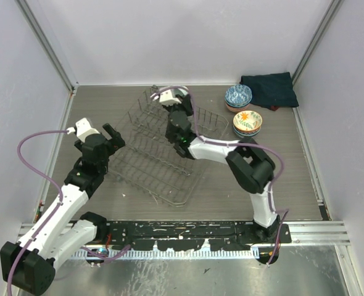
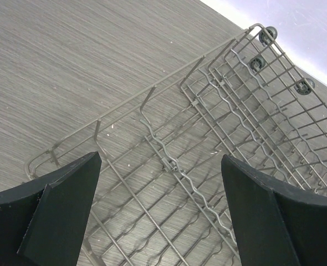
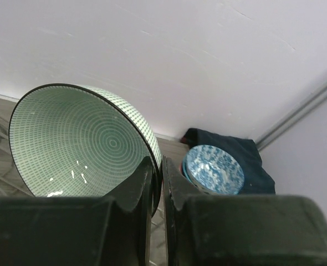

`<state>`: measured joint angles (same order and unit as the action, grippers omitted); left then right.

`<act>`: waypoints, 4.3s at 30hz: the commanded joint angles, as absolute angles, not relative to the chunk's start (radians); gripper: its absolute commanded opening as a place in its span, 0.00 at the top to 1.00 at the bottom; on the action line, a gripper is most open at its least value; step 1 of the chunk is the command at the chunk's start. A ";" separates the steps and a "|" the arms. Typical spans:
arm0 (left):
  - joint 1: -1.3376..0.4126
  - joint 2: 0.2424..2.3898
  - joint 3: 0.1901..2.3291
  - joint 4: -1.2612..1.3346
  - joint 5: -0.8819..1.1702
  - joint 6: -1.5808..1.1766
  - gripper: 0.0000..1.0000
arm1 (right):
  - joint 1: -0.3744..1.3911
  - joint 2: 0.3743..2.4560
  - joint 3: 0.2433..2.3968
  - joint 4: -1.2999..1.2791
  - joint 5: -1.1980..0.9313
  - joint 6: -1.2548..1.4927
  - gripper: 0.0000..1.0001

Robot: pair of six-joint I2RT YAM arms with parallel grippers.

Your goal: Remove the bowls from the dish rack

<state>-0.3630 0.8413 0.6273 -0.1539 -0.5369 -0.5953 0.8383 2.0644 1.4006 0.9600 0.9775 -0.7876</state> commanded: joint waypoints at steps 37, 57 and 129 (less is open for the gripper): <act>-0.366 0.844 0.611 -0.095 -0.517 -0.591 0.02 | 0.100 1.420 1.155 -0.224 0.411 0.321 1.00; -0.365 0.851 0.609 -0.091 -0.520 -0.590 0.02 | 0.051 1.573 1.251 -0.247 0.375 0.325 0.99; -0.365 0.845 0.619 -0.088 -0.483 -0.575 0.02 | 0.048 0.544 0.447 -0.063 0.304 0.667 0.00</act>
<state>-0.3630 0.8562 0.6243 -0.1181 -0.5076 -0.5945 0.0441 0.6338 0.4850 -0.1265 0.2760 0.5964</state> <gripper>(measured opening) 0.978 0.999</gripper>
